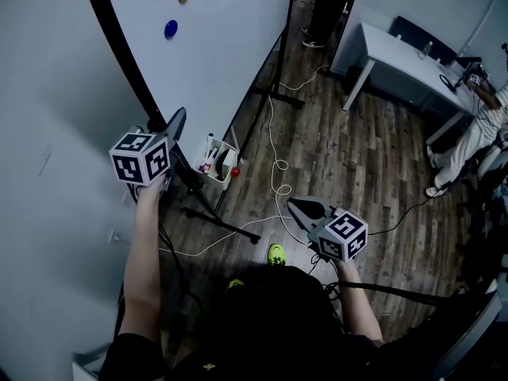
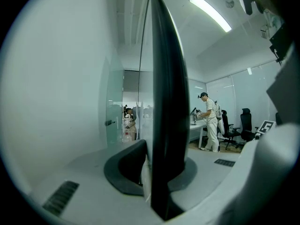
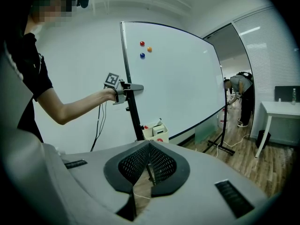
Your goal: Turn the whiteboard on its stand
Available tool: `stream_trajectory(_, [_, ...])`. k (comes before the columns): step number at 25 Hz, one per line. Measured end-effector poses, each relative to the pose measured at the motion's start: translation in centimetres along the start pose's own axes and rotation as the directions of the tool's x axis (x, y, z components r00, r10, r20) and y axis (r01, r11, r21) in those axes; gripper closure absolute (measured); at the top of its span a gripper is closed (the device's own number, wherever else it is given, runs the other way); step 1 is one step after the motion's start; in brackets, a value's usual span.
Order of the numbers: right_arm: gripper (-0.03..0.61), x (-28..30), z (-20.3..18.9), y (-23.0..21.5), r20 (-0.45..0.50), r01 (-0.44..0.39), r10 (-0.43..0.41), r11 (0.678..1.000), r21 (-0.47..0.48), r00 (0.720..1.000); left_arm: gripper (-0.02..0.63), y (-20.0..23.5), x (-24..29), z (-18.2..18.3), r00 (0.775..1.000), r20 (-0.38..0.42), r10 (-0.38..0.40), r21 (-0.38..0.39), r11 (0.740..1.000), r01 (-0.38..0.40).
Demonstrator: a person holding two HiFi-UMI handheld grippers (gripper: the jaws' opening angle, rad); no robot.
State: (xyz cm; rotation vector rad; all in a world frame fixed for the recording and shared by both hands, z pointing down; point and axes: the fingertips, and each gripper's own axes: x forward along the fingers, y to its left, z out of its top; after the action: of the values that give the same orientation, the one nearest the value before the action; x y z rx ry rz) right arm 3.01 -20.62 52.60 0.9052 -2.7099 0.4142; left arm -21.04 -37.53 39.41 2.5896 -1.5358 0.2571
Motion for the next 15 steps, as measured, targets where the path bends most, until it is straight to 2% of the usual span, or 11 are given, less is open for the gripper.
stream_trajectory(15, [0.581, -0.6, -1.4, -1.1, -0.014, 0.004, -0.004, 1.000, -0.025, 1.000, 0.571, 0.5, 0.8, -1.0, 1.000, 0.012, 0.015, -0.002, 1.000, -0.015])
